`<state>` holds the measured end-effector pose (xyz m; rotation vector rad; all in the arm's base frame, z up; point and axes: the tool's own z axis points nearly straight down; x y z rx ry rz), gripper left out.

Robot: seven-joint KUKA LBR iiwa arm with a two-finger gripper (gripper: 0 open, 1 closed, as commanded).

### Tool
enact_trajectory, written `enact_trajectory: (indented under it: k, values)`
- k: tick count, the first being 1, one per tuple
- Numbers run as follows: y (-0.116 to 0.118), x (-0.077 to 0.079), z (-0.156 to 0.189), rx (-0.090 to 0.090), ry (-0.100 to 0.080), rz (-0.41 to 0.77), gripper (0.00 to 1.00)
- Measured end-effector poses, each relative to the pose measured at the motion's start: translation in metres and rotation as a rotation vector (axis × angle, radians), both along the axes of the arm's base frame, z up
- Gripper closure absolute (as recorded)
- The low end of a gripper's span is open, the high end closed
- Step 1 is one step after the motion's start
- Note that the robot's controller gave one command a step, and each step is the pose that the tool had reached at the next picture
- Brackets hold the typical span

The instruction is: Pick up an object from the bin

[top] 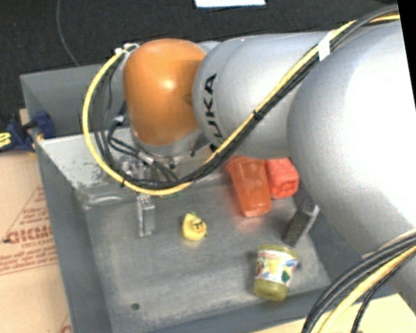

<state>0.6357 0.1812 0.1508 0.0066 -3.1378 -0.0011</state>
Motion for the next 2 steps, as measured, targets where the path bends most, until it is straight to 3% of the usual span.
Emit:
enact_trajectory:
  k: [1,2]
  values:
    - [-0.001,0.002,0.006,0.001,-0.007,-0.005,0.0]
    - [-0.047,0.019,-0.08,0.001,-0.007,0.138,0.0]
